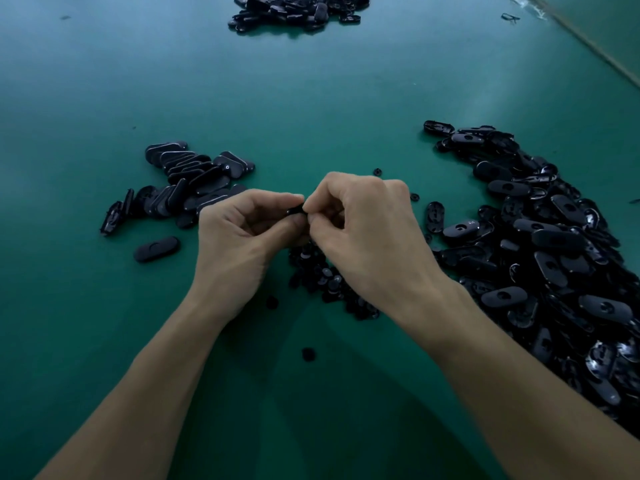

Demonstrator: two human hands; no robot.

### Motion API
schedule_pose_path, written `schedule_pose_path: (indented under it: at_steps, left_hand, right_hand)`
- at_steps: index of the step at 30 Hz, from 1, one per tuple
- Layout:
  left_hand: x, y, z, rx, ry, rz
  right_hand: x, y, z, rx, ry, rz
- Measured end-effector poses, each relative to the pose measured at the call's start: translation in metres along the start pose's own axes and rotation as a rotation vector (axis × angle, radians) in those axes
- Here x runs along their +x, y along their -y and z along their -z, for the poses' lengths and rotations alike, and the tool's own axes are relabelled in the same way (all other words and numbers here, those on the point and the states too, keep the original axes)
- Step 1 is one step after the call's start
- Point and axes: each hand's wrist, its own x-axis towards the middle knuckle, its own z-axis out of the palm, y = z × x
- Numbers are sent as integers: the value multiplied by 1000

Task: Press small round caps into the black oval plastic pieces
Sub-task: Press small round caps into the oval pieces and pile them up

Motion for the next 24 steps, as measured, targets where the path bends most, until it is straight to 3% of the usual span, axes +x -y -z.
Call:
schedule_pose_path:
  at_steps: [10,24]
  left_hand:
    - [1,4,3,119,58,-26]
    - [2,3,4,141,60,-40]
  right_hand:
    - [0,0,-3,2,18,-106]
    - [2,1,10,77,113,-73]
